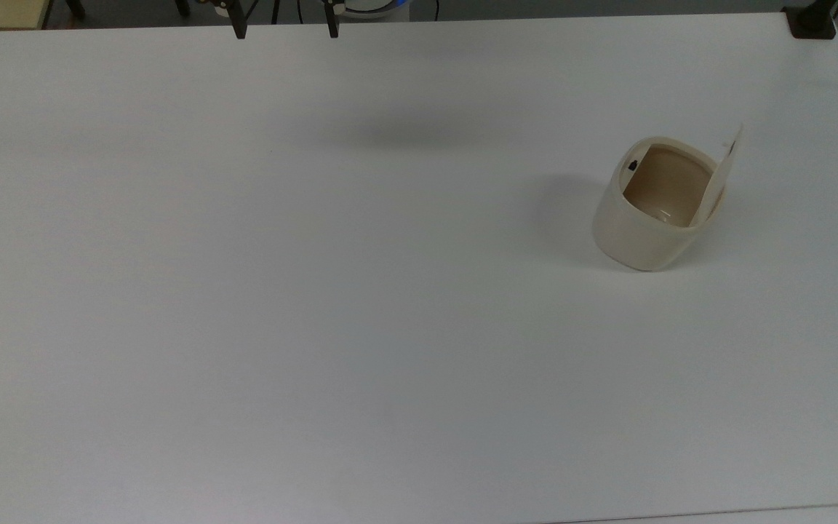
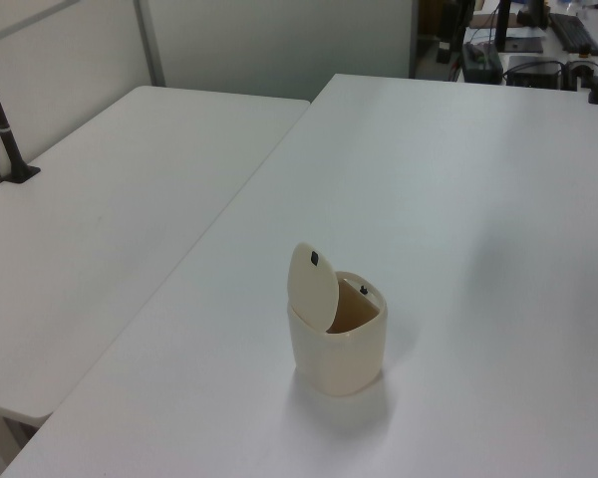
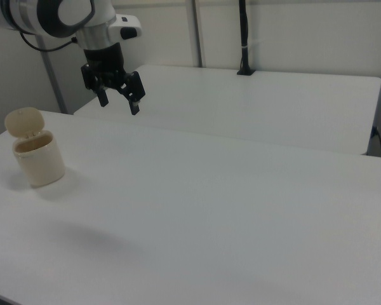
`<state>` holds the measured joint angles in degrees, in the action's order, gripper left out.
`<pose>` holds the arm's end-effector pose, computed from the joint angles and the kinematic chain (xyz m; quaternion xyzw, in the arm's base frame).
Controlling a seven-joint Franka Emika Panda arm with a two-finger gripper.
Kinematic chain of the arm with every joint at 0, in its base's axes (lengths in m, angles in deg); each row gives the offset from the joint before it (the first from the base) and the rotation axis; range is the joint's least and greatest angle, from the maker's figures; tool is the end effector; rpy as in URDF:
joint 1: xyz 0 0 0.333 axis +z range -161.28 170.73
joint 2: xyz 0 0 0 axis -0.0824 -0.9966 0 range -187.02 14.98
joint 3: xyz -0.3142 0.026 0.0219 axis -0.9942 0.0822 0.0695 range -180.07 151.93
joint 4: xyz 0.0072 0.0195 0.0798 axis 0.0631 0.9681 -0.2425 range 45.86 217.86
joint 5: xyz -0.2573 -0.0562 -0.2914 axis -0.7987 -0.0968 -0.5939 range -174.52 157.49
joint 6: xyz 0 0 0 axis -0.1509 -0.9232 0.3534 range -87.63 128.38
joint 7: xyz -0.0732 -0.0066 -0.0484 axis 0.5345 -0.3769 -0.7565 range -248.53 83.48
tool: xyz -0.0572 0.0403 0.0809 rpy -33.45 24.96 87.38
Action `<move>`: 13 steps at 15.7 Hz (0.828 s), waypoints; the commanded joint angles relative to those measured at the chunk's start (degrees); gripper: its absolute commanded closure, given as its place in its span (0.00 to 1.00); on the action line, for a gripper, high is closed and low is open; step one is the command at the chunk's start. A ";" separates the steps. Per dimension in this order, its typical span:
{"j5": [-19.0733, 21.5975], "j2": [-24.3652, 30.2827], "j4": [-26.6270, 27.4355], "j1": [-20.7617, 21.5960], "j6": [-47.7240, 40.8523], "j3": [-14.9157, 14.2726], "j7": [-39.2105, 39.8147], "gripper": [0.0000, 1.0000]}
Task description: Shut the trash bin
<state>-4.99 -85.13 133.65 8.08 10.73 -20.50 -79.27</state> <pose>0.5617 -0.0249 0.6304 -0.9979 0.0008 -0.0578 0.0283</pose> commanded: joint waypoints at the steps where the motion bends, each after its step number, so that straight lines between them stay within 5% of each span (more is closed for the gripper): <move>1: 0.52 1.05 0.84 -0.01 -1.37 0.01 0.87 0.00; 13: 1.05 0.87 0.84 -0.19 -1.11 0.01 1.31 0.00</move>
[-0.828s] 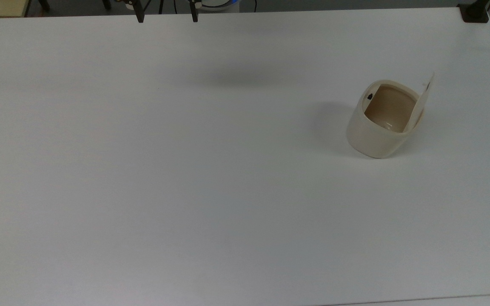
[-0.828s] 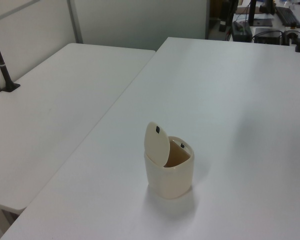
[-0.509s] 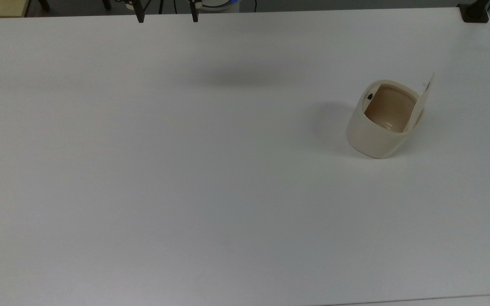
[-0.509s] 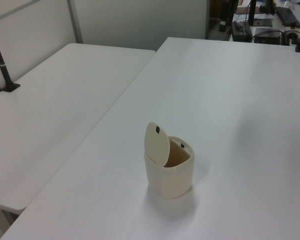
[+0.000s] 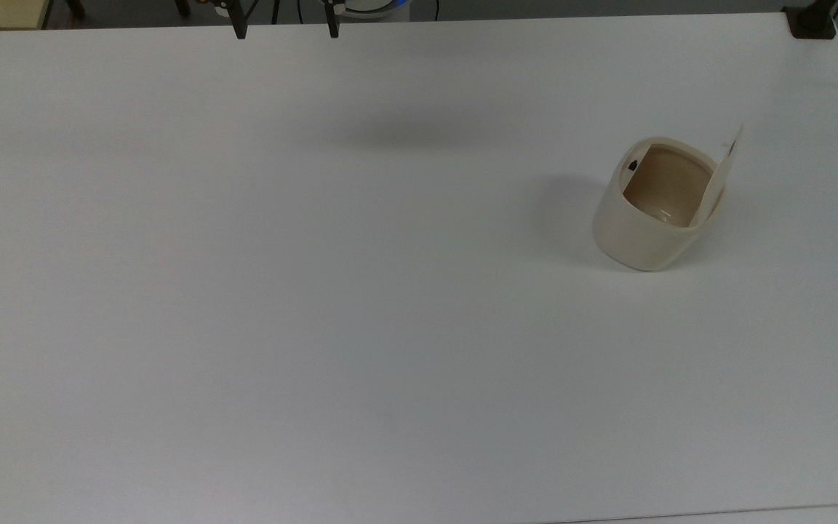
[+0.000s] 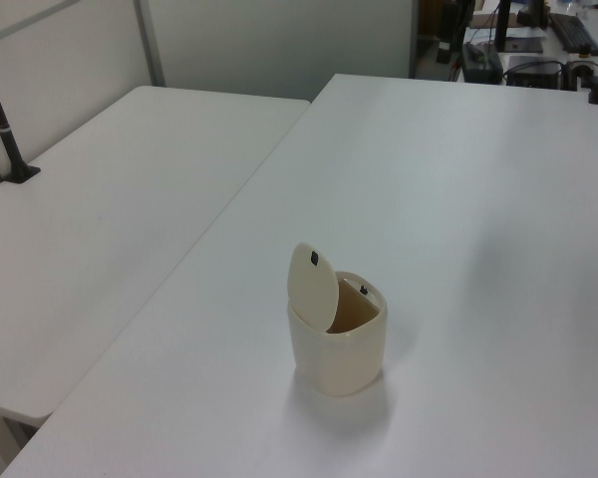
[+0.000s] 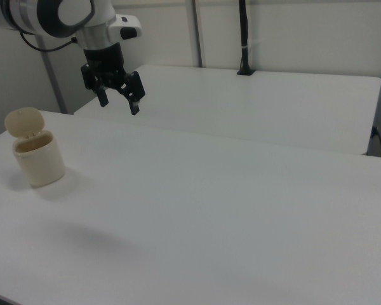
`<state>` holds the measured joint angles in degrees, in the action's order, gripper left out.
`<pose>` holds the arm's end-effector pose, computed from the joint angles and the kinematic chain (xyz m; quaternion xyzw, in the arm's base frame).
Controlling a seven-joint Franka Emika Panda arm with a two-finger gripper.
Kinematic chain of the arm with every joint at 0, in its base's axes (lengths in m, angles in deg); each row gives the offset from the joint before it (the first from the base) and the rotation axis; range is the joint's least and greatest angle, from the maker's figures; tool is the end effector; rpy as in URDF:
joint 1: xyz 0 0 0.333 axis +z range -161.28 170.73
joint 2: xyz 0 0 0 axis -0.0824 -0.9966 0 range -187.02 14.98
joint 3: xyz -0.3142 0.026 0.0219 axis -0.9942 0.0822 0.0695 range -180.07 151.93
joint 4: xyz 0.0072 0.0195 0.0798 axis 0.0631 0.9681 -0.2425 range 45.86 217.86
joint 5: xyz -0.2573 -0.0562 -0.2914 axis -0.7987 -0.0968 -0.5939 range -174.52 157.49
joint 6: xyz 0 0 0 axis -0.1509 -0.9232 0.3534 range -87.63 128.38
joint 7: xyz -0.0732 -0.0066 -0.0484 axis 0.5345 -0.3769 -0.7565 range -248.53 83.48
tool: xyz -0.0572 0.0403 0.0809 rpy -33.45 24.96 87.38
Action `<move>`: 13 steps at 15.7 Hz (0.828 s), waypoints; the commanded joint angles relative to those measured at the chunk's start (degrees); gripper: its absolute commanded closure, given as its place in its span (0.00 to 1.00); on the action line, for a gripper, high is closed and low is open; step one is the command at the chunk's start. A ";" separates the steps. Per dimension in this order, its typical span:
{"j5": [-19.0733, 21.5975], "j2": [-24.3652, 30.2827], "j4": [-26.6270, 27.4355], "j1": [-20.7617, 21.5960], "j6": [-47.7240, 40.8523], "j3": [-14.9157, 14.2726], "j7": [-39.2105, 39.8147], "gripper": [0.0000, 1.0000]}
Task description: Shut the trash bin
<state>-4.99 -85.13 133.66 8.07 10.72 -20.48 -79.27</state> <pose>0.5617 -0.0248 0.6303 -0.9979 0.0007 -0.0576 0.0283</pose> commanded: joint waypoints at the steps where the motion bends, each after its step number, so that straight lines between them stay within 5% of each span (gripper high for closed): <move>1: 1.14 0.79 0.83 -0.27 -1.11 -0.01 1.22 0.00; 7: 1.14 0.88 0.31 1.13 -1.20 0.95 0.26 0.00; 13: 0.70 -0.88 -2.77 2.63 3.00 10.43 -18.34 0.00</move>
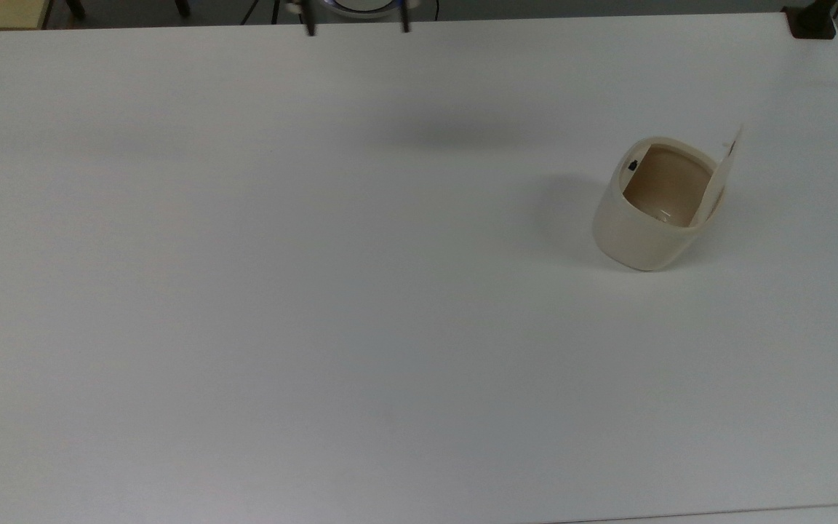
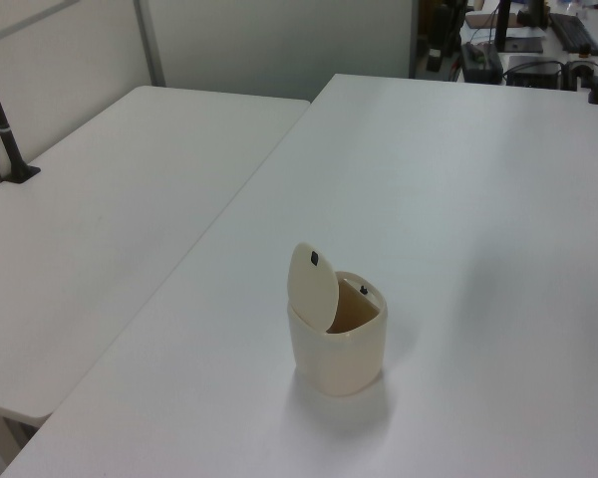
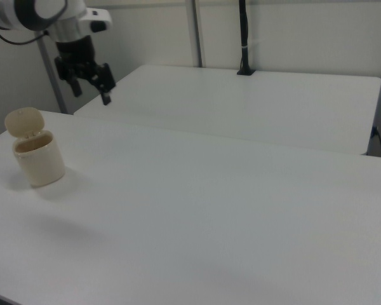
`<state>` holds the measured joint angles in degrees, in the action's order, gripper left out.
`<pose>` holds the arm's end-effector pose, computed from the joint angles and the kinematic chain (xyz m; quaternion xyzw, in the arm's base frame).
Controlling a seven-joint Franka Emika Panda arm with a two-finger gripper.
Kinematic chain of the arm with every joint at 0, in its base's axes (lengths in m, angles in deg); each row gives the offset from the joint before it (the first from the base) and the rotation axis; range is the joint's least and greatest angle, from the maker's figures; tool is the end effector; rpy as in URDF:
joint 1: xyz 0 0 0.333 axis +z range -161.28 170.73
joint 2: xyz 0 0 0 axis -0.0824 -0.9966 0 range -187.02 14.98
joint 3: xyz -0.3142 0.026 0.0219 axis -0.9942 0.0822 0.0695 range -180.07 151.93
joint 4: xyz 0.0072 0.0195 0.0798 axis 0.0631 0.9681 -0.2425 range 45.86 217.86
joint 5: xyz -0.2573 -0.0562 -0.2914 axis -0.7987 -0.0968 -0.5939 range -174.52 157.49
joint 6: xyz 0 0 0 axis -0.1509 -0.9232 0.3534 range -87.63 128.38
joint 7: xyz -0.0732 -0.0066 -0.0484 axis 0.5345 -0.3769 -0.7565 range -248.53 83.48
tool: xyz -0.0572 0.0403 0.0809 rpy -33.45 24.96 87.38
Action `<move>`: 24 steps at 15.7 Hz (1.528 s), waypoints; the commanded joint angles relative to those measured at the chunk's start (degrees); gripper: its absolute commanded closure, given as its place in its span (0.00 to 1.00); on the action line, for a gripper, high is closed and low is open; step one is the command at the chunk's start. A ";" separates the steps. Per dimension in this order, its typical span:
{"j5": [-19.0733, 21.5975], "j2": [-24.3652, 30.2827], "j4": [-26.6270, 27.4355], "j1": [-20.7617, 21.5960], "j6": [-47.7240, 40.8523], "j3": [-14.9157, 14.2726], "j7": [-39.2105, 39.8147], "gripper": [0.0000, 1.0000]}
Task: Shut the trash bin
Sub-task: 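Move the gripper over the bin and lower it to the open lid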
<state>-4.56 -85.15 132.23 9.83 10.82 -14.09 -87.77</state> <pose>0.5600 0.0563 0.6425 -0.9970 0.0035 -0.0658 0.0404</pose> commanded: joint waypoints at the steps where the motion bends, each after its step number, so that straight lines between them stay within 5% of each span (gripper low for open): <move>1: 0.18 -1.56 -1.78 0.87 5.02 6.15 -13.09 0.00; 7: 0.62 -8.68 -8.10 3.58 10.20 13.29 -29.79 0.00; 9: 0.45 -11.84 -9.86 6.13 14.86 13.38 -38.31 0.12; 11: 0.36 -13.52 -10.04 8.60 19.08 13.38 -42.03 0.41; 12: 0.36 -14.48 -10.05 10.00 21.27 13.38 -42.91 0.72; 13: 0.27 -15.62 -10.31 11.32 23.12 13.38 -44.75 0.90; 14: 0.01 -17.11 -11.35 12.72 24.53 13.38 -47.55 1.00; 24: -7.55 -28.37 -20.41 21.70 27.71 12.94 -62.78 1.00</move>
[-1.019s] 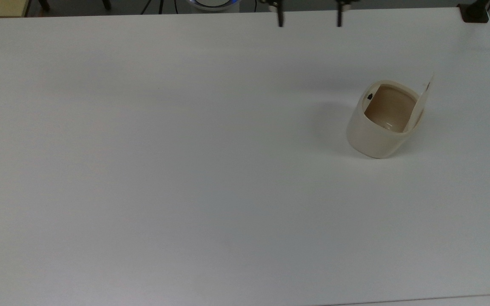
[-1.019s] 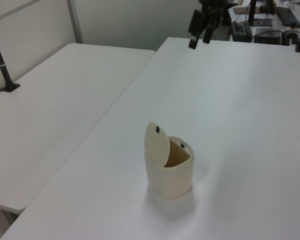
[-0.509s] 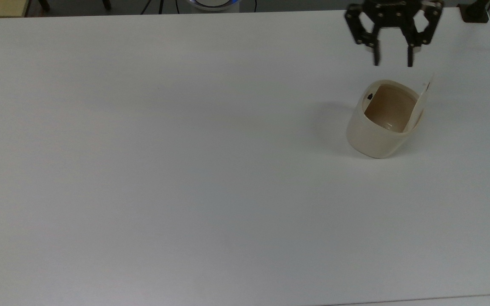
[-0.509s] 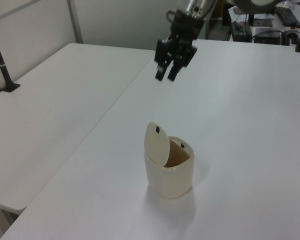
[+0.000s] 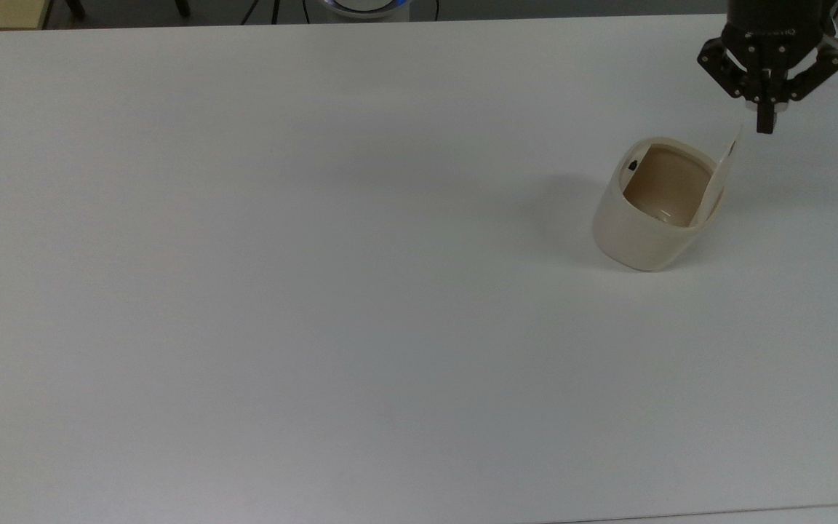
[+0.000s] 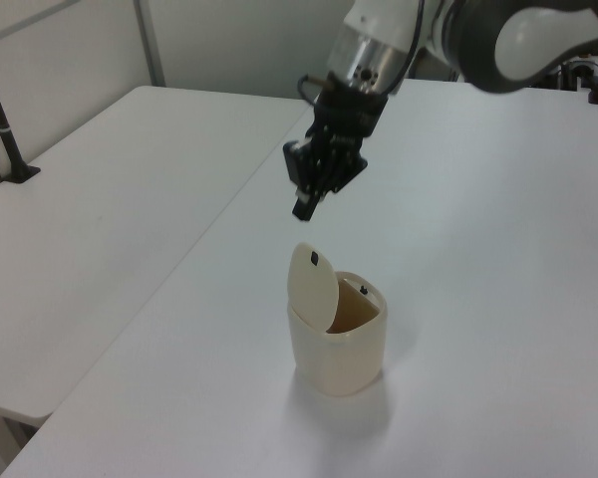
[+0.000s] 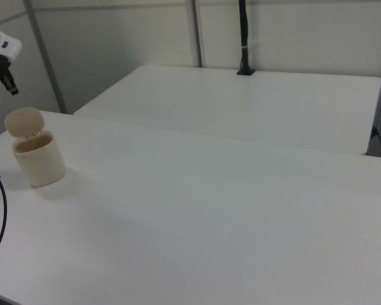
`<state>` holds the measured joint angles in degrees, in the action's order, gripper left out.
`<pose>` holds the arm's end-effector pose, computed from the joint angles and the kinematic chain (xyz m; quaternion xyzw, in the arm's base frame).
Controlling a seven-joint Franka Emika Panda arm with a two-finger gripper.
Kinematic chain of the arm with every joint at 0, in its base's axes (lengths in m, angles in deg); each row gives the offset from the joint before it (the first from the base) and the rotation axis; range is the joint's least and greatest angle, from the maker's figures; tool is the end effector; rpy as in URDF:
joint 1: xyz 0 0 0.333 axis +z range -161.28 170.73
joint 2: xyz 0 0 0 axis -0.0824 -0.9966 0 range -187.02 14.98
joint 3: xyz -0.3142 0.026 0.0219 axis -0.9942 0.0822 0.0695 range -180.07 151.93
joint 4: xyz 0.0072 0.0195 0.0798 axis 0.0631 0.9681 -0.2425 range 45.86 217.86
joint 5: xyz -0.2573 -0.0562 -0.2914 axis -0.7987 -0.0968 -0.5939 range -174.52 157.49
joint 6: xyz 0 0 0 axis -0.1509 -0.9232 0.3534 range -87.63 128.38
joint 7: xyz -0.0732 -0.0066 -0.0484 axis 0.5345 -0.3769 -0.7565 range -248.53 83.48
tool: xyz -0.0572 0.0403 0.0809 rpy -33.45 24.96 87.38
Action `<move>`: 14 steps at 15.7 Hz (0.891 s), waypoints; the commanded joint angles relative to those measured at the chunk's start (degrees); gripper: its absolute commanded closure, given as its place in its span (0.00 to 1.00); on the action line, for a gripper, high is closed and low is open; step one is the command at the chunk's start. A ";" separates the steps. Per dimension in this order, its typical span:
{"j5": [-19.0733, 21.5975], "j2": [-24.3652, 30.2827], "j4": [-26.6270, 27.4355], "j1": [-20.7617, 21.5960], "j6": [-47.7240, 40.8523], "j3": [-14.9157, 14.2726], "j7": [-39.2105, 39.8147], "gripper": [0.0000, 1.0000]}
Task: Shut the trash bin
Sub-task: 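Move the gripper over the bin and lower it to the open lid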
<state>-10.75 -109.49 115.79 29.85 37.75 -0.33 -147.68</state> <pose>0.5820 0.4200 0.5733 -0.9421 0.2342 -0.1268 0.2036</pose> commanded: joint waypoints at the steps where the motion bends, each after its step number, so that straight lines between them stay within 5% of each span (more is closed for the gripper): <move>1: -1.37 -4.21 -3.98 1.94 1.65 -0.82 -3.05 1.00; 14: -4.18 -3.60 -0.64 1.50 -2.56 -0.73 2.39 1.00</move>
<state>-14.07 -114.15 113.87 31.02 36.93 -0.57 -147.49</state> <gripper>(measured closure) 0.991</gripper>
